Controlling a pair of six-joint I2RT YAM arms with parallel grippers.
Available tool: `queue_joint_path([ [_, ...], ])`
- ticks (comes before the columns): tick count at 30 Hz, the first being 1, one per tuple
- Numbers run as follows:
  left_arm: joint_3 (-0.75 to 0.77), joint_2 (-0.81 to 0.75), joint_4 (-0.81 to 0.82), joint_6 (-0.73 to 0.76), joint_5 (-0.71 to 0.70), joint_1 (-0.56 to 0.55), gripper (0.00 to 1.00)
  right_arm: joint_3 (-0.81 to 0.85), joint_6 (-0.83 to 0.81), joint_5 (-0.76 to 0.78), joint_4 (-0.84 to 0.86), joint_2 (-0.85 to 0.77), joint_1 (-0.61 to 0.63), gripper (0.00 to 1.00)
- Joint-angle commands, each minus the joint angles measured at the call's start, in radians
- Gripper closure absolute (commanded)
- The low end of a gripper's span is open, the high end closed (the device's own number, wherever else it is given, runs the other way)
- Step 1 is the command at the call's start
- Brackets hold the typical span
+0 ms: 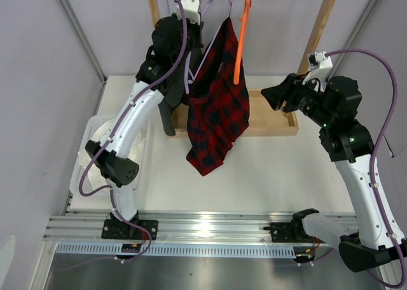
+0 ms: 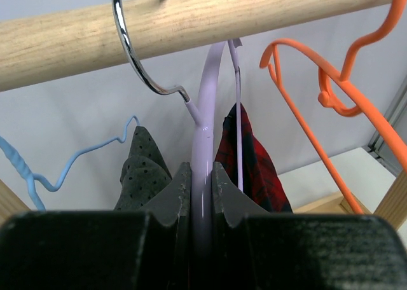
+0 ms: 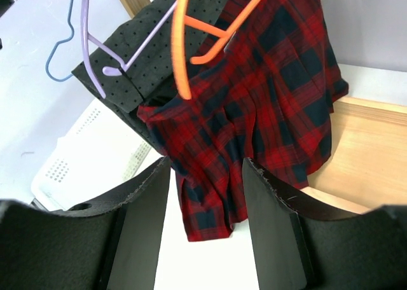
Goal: Place the skirt on the hanger
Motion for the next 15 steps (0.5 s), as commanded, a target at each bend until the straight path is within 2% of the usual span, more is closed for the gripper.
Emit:
queue_joint_path([
  [1, 0.086, 0.000, 0.211, -0.015, -0.042, 0.011, 1.00, 0.007, -0.019, -0.013, 0.033, 0.004, -0.012, 0.45],
  [15, 0.036, 0.007, 0.213, -0.012, -0.072, 0.018, 1.00, -0.002, -0.013, -0.021, 0.027, 0.002, -0.014, 0.45],
])
